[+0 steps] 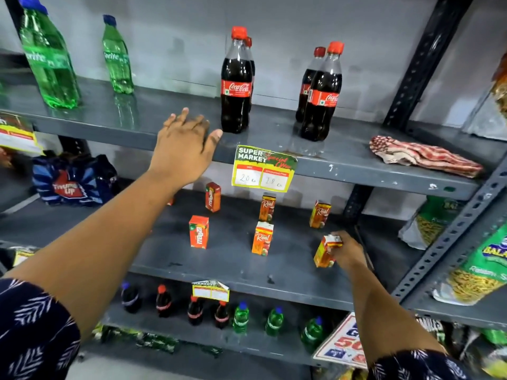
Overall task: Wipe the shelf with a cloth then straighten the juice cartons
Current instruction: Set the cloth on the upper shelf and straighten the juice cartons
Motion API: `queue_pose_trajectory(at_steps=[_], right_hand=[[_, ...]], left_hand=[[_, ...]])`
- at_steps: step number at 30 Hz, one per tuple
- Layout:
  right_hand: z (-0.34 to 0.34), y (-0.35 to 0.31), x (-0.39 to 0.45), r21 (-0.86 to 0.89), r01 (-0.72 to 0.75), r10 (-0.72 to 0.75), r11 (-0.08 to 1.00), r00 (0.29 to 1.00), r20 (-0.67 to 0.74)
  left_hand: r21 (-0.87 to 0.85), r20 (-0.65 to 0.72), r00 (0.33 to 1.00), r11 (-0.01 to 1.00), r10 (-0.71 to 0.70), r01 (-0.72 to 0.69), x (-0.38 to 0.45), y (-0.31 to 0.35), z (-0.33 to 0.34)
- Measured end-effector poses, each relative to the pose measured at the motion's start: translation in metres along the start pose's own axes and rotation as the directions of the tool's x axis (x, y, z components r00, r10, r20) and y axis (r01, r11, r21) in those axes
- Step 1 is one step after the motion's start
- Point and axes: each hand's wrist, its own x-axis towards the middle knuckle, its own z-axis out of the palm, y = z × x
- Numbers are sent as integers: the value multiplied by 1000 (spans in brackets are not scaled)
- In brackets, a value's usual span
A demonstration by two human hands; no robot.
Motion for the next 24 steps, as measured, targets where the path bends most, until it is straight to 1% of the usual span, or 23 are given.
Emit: queue_pose_trajectory(at_steps=[5,12,14,16,18,20,22,24], right_hand=[[-1,-4,0,-65,-13,10,998,999,-42],[1,1,-1,-81,-13,9,997,999,-50],[-1,-5,-7,-128,-7,-6,992,995,-100],[-1,-17,-17,-149,-12,-18,989,981,-195],[1,-35,-28,-154,48,-90,987,955,-282],[8,-57,-41,-173,135,-185,976,930,-318],[18,-78,-52,-212,212,-271,954,912,-307],[28,-99,-64,-240,292,-351,926,898,-265]], left_hand=[[-20,-28,1000,1000,-8,7,1,-2,3],[1,1,1000,1000,-3,3,0,-2,0],[5,34,999,1000,-8,8,1,-1,-3],[6,82,997,1000,-14,14,1,-1,-7],[-15,144,990,1000,-3,5,1,-1,-10],[-48,170,985,999,15,-7,0,-7,-15],[-78,144,989,997,9,2,-2,-23,-23],[-93,108,994,995,-15,25,-1,-47,-32]])
